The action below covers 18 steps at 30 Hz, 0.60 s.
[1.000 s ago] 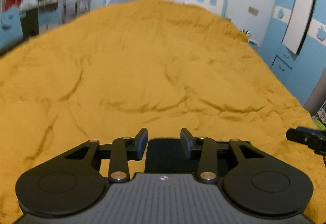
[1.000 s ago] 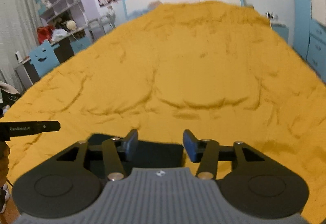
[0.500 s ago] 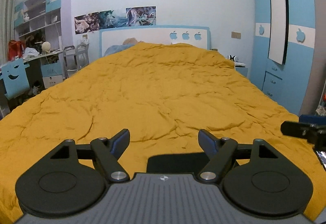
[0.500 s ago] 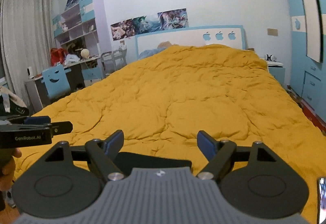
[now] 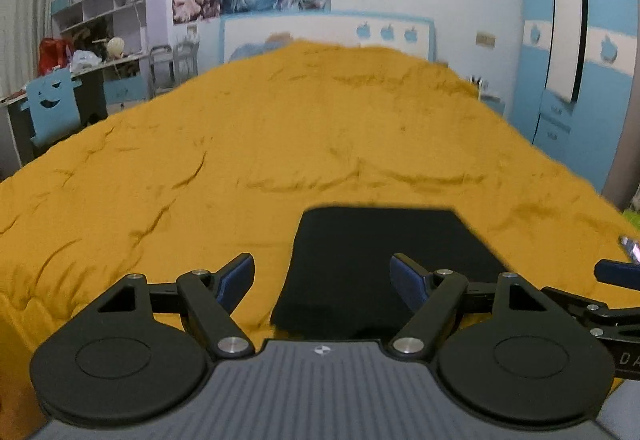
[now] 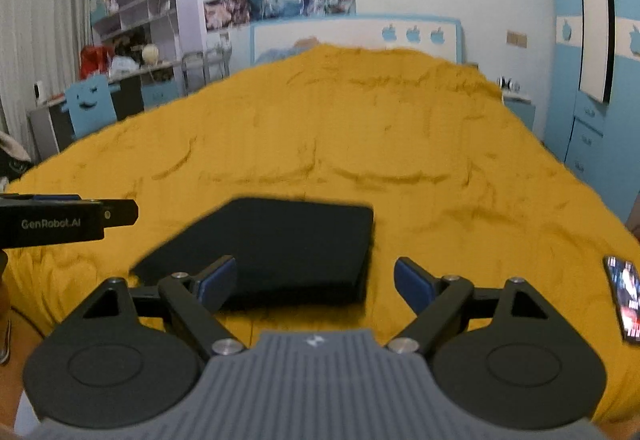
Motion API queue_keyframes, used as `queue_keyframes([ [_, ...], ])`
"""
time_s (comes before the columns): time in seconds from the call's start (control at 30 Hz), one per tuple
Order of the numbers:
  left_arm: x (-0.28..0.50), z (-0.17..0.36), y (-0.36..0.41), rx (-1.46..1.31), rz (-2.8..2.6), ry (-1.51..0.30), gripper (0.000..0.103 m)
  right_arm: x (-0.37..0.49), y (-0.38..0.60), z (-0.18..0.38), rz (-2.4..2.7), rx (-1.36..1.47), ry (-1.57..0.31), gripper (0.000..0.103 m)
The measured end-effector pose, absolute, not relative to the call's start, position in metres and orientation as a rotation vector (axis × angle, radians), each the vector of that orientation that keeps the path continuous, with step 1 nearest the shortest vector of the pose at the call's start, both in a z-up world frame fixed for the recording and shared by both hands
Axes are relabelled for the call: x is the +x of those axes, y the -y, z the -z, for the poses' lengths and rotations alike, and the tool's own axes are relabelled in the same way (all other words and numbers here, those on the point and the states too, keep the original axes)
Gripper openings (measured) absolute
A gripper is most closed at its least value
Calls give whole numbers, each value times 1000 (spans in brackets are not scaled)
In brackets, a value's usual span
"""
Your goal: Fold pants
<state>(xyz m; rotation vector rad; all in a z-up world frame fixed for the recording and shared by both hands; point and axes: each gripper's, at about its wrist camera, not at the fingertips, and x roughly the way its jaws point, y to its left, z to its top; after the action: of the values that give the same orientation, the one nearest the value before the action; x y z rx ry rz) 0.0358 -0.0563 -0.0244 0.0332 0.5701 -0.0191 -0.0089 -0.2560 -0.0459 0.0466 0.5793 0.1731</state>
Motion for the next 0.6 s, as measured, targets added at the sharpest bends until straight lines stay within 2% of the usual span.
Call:
queue_keyframes([
  [0.23, 20, 50, 62, 83, 3, -640, 90, -22, 246, 68, -178, 21, -626, 82],
  [0.6, 5, 51, 60, 89, -12, -634, 90, -24, 247, 63, -154, 32, -606, 82],
])
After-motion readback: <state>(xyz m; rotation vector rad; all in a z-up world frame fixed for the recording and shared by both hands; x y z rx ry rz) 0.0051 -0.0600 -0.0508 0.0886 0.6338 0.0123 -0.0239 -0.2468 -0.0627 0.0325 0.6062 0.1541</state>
